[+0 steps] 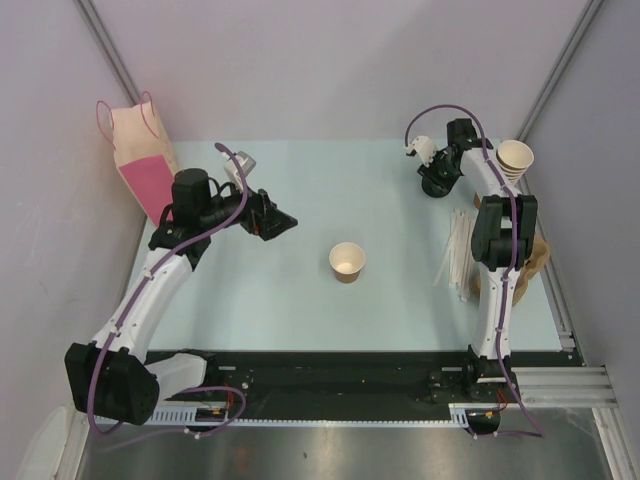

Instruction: Pack the takeout coffee

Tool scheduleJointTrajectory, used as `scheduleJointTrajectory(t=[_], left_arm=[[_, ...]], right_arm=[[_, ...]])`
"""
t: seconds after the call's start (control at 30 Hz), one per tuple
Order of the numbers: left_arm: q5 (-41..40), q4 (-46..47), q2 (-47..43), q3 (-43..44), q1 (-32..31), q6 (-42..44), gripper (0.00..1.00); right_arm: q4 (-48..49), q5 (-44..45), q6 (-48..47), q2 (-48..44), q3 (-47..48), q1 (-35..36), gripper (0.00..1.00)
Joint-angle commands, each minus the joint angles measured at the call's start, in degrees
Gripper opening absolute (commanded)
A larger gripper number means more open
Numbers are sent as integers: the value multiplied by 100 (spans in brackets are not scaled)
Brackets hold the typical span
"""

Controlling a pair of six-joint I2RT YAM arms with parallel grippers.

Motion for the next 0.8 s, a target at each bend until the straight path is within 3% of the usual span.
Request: scheduleJointTrajectory(t=[0.0,0.27,0.43,0.77], left_arm=[[91,184,8,-21,24,-16,99],[65,245,-18,-74,24,-69,100],[65,236,-36,-65,33,-69,100],[100,254,-62,-74,33,-104,100]], right_arm=[[120,12,-101,75,250,-31,35],[15,-41,-163,-4,250,-31,26],[-47,-137,-189,-135,267,-40,1],[-179,-199,-225,-390,329,-5,0]])
